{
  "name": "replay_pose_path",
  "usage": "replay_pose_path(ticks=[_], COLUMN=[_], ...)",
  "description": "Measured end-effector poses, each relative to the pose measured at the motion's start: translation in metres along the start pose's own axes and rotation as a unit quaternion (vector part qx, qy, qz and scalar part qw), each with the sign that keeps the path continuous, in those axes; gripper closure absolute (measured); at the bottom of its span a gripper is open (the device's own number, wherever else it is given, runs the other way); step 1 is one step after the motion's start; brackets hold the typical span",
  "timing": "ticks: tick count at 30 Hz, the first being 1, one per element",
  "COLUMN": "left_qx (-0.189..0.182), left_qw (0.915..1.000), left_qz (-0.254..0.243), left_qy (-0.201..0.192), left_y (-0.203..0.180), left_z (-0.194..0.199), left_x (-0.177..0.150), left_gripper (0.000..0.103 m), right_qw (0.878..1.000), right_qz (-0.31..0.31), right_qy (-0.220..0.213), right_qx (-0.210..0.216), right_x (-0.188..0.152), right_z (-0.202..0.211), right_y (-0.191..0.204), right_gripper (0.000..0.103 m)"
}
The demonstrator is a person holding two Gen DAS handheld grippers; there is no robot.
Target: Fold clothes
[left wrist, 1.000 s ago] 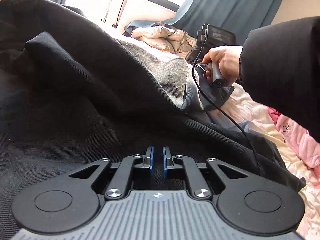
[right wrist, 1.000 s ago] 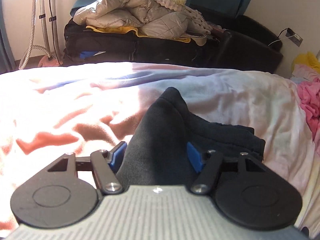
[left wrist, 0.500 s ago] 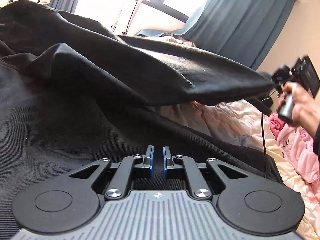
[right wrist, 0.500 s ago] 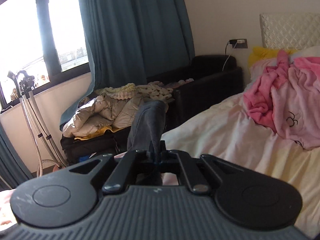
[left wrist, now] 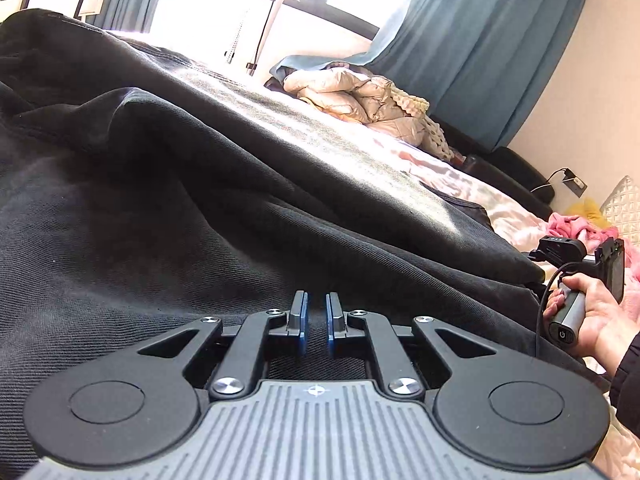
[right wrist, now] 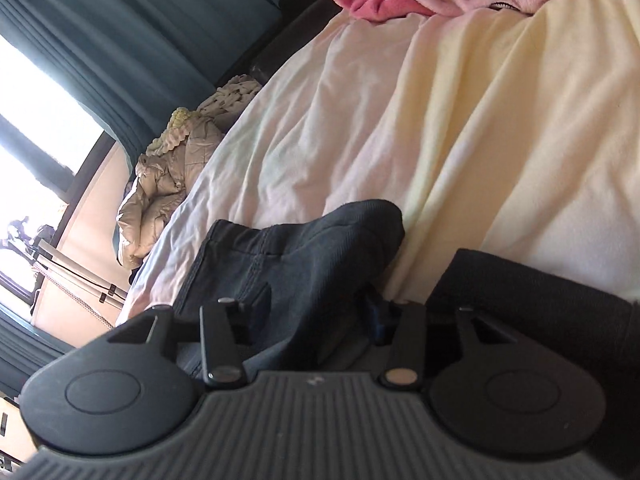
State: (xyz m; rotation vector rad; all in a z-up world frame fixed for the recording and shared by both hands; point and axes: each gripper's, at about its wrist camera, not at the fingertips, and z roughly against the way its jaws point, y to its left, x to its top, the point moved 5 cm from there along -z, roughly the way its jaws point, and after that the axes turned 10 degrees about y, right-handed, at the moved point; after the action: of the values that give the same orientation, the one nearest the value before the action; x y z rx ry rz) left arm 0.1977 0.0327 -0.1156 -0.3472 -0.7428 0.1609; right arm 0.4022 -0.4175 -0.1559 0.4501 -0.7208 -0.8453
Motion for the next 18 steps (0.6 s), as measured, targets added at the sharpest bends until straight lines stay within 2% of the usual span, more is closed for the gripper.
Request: replay_pose_path(ticks=[3,4,5,8,12,14,18], left_qx=[0.004,0.004,0.004,0.005,0.007,0.007,0.007], left_qw=[1.0000,1.0000,1.0000,1.0000,0.9999,0.9999,0.9999], left_qz=[-0.002,-0.002,-0.002,-0.005,-0.008,-0.008,-0.005], left_qy=[-0.001,-0.001,-0.001,-0.003,-0.005,-0.007,-0.010], left_y=[-0.001,-0.001,-0.001,-0.002,-0.004,-0.006,-0.005], left_z=[-0.007,-0.008,-0.009,-0.009,-0.009,-0.007,0.000], left_x=[0.004,0.004,0.004,0.003,0.003,0.001,-0.002], left_gripper=[0.092,0.092,0.092,0.092,0.092,0.092,0.092], right_qw=[1.000,0.999,0.999,0.998,0.990,0.987,0.992], right_qz=[0.003,0.005,0.007,0.016,0.047,0.066,0.051], right_qy=[0.013,0.011,0.000,-0.062,-0.130,-0.144,-0.112], right_qx=[-0.028,-0.036,-0.037,-0.002,0.028,0.012,-0.011], right_x=[0.011,0.013,0.016,0.031,0.055,0.062,0.056], right_z=[-0.012,-0.012,-0.010,0.014,0.052,0.065,0.072], right_y=[0.006,0.010,0.016,0.040,0.071,0.071,0.044], right_gripper=[0.094,0.096,0.097,0.099,0.099,0.100,0.100])
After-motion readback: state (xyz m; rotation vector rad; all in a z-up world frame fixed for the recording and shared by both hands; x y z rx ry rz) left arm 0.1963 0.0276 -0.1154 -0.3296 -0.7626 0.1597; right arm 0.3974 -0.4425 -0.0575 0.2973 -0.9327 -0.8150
